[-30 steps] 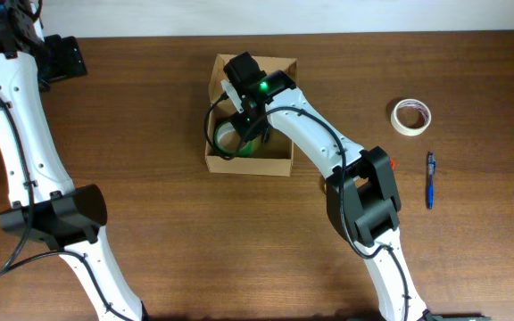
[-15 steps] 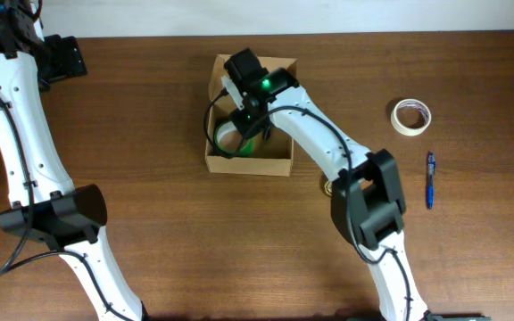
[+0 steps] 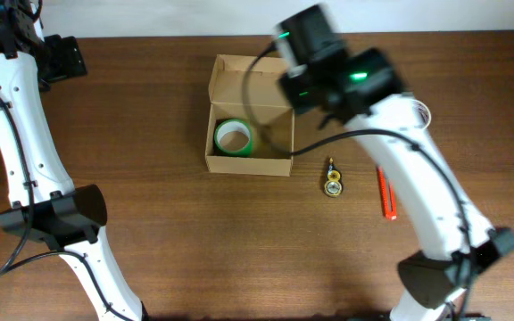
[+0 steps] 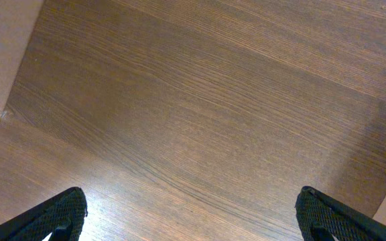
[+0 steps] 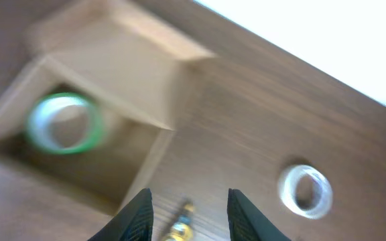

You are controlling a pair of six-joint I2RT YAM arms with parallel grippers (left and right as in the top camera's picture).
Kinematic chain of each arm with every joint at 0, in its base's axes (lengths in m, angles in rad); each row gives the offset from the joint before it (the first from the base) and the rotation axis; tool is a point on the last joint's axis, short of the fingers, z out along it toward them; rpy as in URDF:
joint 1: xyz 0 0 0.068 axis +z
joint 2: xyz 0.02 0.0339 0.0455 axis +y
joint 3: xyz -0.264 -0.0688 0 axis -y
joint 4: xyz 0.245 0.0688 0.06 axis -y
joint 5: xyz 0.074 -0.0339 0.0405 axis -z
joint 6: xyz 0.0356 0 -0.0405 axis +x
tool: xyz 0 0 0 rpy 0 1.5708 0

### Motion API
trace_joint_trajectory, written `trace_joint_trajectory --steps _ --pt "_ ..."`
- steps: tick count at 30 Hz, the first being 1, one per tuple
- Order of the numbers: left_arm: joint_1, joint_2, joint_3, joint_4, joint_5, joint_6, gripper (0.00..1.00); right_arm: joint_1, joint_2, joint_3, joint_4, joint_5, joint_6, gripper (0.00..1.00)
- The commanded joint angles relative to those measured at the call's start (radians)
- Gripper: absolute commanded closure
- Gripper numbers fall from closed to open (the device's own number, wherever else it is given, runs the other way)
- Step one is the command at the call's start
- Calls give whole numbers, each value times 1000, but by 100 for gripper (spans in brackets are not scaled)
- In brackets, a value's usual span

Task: Pack container
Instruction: 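Open the right gripper to release the tape and withdraw, then lower the right gripper onto the white masking tape and grasp it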

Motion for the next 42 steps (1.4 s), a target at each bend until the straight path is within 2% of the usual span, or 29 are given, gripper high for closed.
trace_joint_trajectory --steps 1,5,10,15,26,30,35,42 --pt "2 -22 -7 2 11 16 0 -153 -16 8 -26 64 55 62" --pt "2 -22 -8 2 10 16 0 -354 -10 -26 -29 -107 63 60" --pt "2 -22 -8 2 10 16 1 -547 30 -145 -10 -201 85 60" --pt "2 -22 -8 2 10 16 0 -645 91 -243 40 -259 85 60" --pt "2 -22 -8 2 11 16 0 -662 328 -271 124 -264 80 59" --pt "2 -22 -7 2 10 16 0 -662 394 -271 137 -301 36 60" --pt "2 -22 -8 2 10 16 0 -658 418 -271 168 -330 -29 57" --pt "2 -22 -7 2 10 16 0 -650 418 -270 257 -327 -29 51"
